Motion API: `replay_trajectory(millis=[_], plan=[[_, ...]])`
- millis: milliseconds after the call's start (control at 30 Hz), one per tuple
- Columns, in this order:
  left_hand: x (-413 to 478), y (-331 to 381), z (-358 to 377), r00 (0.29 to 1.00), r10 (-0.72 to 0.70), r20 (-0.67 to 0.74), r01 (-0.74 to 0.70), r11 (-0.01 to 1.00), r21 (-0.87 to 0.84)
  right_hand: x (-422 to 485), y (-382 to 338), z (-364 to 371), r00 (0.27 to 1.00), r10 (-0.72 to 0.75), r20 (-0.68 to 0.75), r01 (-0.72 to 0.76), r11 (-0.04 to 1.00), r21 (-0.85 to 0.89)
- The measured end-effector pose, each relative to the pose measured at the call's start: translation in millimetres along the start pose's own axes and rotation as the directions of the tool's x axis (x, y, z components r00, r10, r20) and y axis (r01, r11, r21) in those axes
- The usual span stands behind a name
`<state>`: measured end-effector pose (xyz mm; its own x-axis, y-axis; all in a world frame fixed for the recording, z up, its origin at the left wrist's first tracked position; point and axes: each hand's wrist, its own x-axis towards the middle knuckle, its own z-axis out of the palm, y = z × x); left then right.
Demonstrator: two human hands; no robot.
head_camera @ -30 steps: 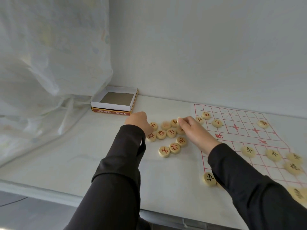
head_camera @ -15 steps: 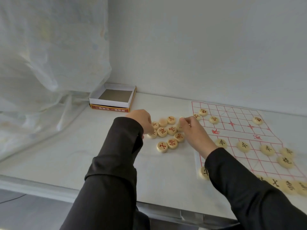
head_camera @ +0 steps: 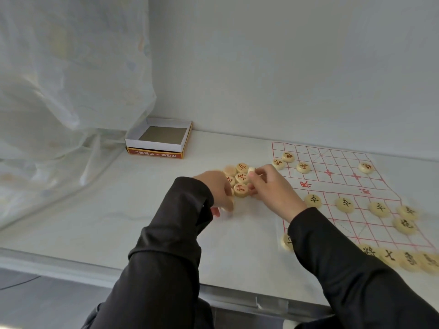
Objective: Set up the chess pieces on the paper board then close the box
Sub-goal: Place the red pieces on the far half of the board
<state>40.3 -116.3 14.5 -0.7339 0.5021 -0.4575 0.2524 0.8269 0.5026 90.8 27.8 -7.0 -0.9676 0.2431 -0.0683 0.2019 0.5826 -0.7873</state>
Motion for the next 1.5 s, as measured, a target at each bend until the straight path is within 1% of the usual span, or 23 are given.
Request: replay_trajectory(millis=[100,167,267,333,400,633,733,800,900,1000,1200,1267,1367,1500], plan=[[1,2,-2,0.99,0.053,-0.132,-0.059,0.997,-0.045,-3,1,-15,0.985,-0.111,-0.129,0.094,0.987,-0.129],[2,7,-2,0.966,0.094,-0.241,-0.098,0.995,-0.006,-6,3,-27,0.971,-0.166,-0.17,0.13,0.97,-0.204],[8,14,3,0.917,0.122,-0.381,-0.112,0.993,0.048,-9,11,-41,0.964,-0.22,-0.148,0.162,0.932,-0.324],[16,22,10,0.893,0.118,-0.435,-0.115,0.993,0.033,-12,18,-50,0.963,-0.239,-0.127,0.171,0.901,-0.399],[23,32,18,0.875,0.129,-0.467,-0.121,0.992,0.048,-14,24,-58,0.964,-0.239,-0.117,0.166,0.885,-0.435],[39,70,48,0.809,0.252,-0.531,-0.249,0.965,0.078,-14,42,-85,0.955,-0.231,-0.184,0.127,0.883,-0.452],[46,85,58,0.8,0.288,-0.526,-0.286,0.954,0.086,-9,56,-106,0.962,-0.181,-0.202,0.073,0.889,-0.452],[52,94,61,0.796,0.298,-0.526,-0.299,0.95,0.085,-3,66,-124,0.961,-0.139,-0.24,0.021,0.9,-0.436],[63,106,62,0.786,0.281,-0.551,-0.313,0.949,0.037,6,79,-151,0.951,-0.078,-0.3,-0.048,0.918,-0.393],[73,118,61,0.774,0.242,-0.585,-0.347,0.935,-0.071,15,88,-166,0.947,-0.06,-0.315,-0.072,0.917,-0.393],[89,132,63,0.777,0.201,-0.596,-0.36,0.919,-0.159,41,93,-177,0.964,-0.068,-0.258,-0.079,0.85,-0.521],[94,133,66,0.783,0.197,-0.59,-0.36,0.917,-0.171,50,93,-175,0.978,-0.039,-0.204,-0.08,0.836,-0.543],[99,132,70,0.787,0.202,-0.583,-0.359,0.918,-0.166,59,97,-168,0.994,0.042,-0.101,-0.093,0.808,-0.582],[105,126,70,0.789,0.193,-0.584,-0.339,0.928,-0.152,70,103,-165,0.995,0.071,-0.077,-0.103,0.791,-0.602]])
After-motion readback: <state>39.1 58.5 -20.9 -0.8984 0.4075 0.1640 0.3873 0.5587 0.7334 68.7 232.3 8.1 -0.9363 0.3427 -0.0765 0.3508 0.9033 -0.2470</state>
